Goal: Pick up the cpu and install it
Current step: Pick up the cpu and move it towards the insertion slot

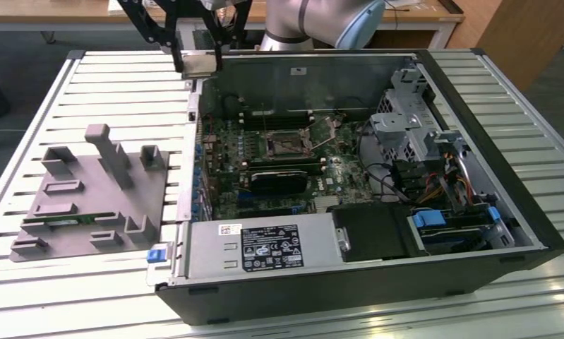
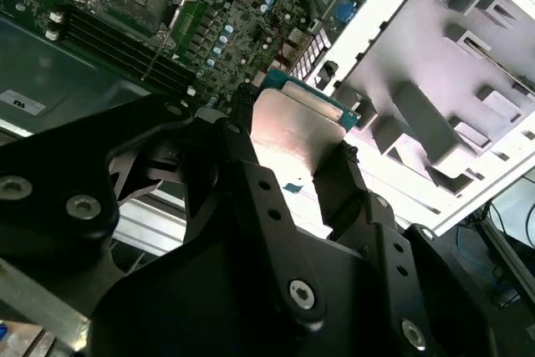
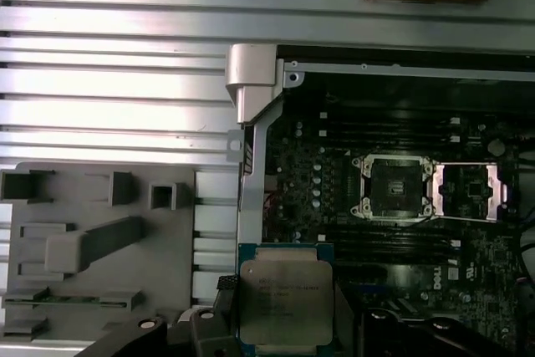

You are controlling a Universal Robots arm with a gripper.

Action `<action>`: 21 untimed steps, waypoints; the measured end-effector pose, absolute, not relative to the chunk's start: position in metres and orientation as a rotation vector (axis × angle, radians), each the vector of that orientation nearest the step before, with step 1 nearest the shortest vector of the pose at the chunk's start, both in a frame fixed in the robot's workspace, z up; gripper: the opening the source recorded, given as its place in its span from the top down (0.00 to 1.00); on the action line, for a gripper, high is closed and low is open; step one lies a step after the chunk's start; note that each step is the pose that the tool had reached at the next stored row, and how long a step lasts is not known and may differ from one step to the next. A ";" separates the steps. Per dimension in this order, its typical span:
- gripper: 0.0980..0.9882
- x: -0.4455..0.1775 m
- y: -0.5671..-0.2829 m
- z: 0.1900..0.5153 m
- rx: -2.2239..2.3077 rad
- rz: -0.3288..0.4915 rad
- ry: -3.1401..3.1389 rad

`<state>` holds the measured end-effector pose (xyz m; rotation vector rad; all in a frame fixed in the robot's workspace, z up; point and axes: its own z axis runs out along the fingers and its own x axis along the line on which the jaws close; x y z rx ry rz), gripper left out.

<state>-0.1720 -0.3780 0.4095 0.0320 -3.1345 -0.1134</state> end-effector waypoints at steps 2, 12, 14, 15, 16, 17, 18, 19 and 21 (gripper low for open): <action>0.50 -0.170 -0.377 0.409 0.032 -0.114 -3.135; 0.50 -0.162 -0.370 0.409 0.032 -0.114 -3.135; 0.50 -0.159 -0.368 0.409 0.032 -0.113 -3.134; 0.50 -0.158 -0.367 0.409 0.032 -0.113 -3.134; 0.50 -0.157 -0.366 0.409 0.032 -0.113 -3.134; 0.50 -0.156 -0.365 0.409 0.032 -0.113 -3.134; 0.50 -0.154 -0.364 0.409 0.032 -0.114 -3.135; 0.50 -0.153 -0.363 0.409 0.032 -0.114 -3.134; 0.50 -0.150 -0.362 0.409 0.032 -0.114 -3.135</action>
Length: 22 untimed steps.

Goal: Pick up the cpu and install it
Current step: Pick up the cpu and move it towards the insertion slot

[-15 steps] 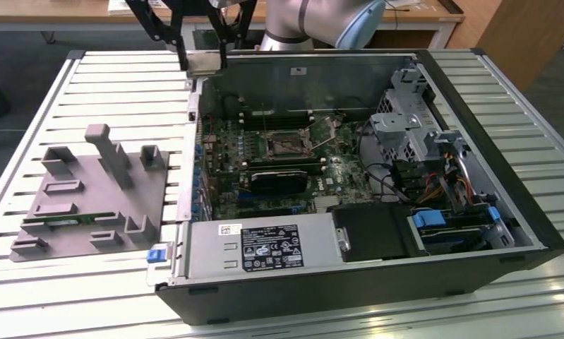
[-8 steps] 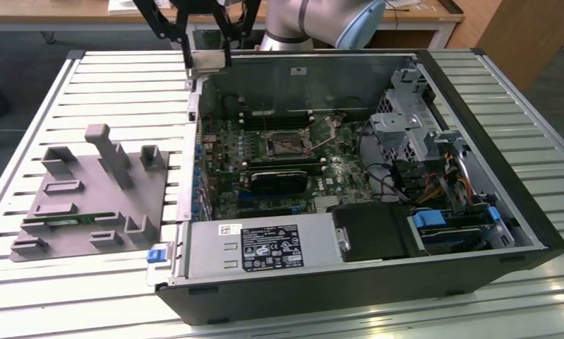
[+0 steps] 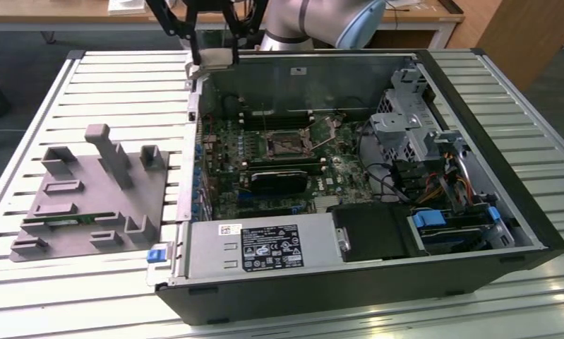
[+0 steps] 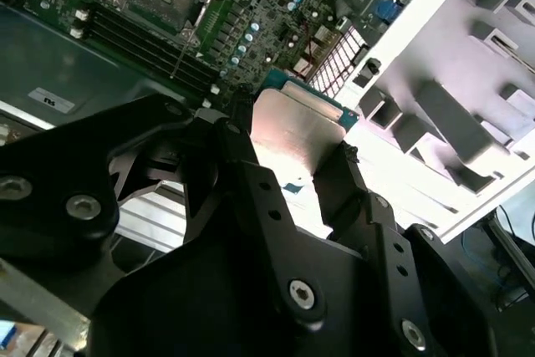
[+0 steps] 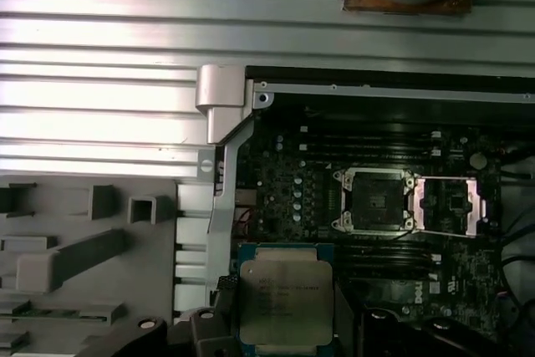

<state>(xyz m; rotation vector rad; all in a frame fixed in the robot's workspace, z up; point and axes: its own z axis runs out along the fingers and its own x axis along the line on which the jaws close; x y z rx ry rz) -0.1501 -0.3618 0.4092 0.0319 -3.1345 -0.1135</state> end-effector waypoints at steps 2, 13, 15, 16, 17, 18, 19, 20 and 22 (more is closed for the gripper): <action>0.50 -0.146 -0.360 0.409 0.032 -0.113 -3.134; 0.50 -0.109 -0.346 0.407 0.032 -0.113 -3.134; 0.50 -0.101 -0.345 0.407 0.032 -0.113 -3.135; 0.50 -0.097 -0.344 0.407 0.032 -0.113 -3.134; 0.50 -0.093 -0.344 0.406 0.032 -0.114 -3.135; 0.50 -0.089 -0.344 0.406 0.032 -0.114 -3.135; 0.50 -0.086 -0.344 0.406 0.032 -0.113 -3.135; 0.50 -0.083 -0.344 0.406 0.032 -0.113 -3.134; 0.50 -0.077 -0.344 0.405 0.032 -0.114 -3.134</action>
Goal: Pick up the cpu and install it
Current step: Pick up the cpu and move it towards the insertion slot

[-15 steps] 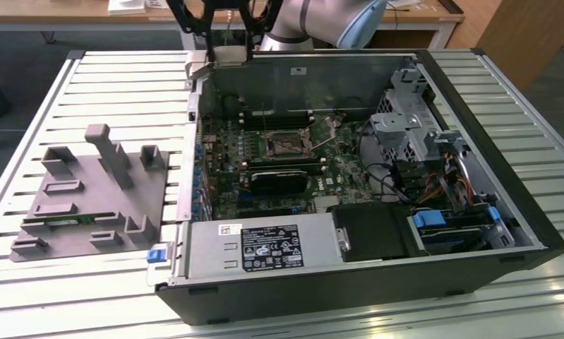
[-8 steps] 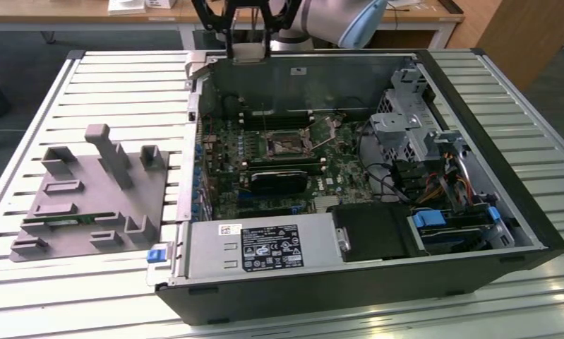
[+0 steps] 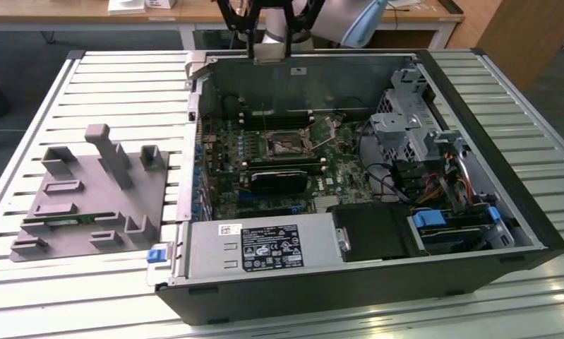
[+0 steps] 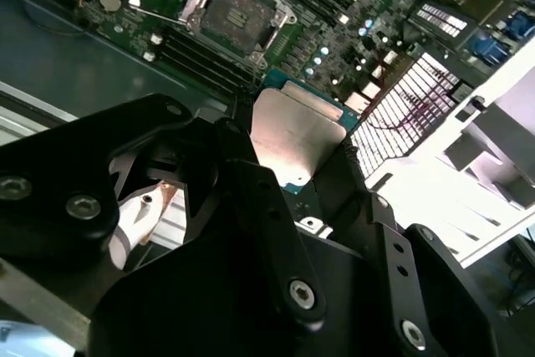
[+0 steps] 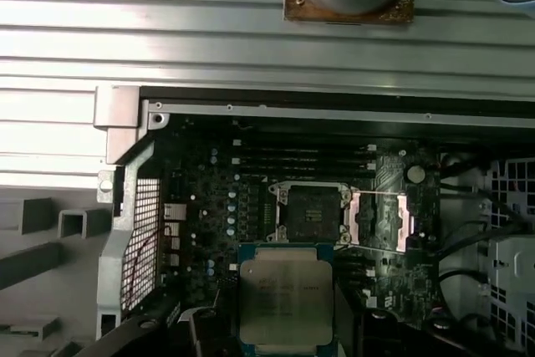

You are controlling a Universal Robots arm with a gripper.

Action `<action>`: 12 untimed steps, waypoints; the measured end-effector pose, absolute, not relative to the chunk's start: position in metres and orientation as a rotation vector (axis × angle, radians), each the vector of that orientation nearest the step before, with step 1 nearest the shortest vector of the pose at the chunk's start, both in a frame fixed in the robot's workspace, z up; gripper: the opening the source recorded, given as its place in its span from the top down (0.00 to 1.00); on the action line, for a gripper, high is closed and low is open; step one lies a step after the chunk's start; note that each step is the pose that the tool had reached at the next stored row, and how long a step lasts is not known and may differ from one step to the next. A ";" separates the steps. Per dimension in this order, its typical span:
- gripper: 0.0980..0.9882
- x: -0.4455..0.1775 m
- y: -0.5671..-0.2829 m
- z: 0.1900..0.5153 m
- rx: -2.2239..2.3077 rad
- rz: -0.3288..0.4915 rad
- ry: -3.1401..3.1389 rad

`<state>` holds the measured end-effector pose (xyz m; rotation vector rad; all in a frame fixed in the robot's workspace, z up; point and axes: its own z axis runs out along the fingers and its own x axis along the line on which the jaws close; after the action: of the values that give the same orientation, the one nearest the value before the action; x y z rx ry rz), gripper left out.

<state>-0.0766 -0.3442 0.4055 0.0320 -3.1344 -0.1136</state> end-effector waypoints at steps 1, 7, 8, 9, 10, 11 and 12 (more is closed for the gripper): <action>0.50 -0.074 -0.344 0.405 0.032 -0.114 -3.135; 0.50 -0.058 -0.344 0.404 0.032 -0.117 -3.135; 0.50 -0.056 -0.344 0.404 0.032 -0.117 -3.135; 0.50 -0.055 -0.344 0.404 0.032 -0.117 -3.135; 0.50 -0.053 -0.344 0.403 0.032 -0.117 -3.136; 0.50 -0.052 -0.344 0.403 0.032 -0.117 -3.136; 0.50 -0.050 -0.344 0.403 0.032 -0.117 -3.136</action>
<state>-0.0500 -0.3435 0.4030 0.0322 -3.1364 -0.1171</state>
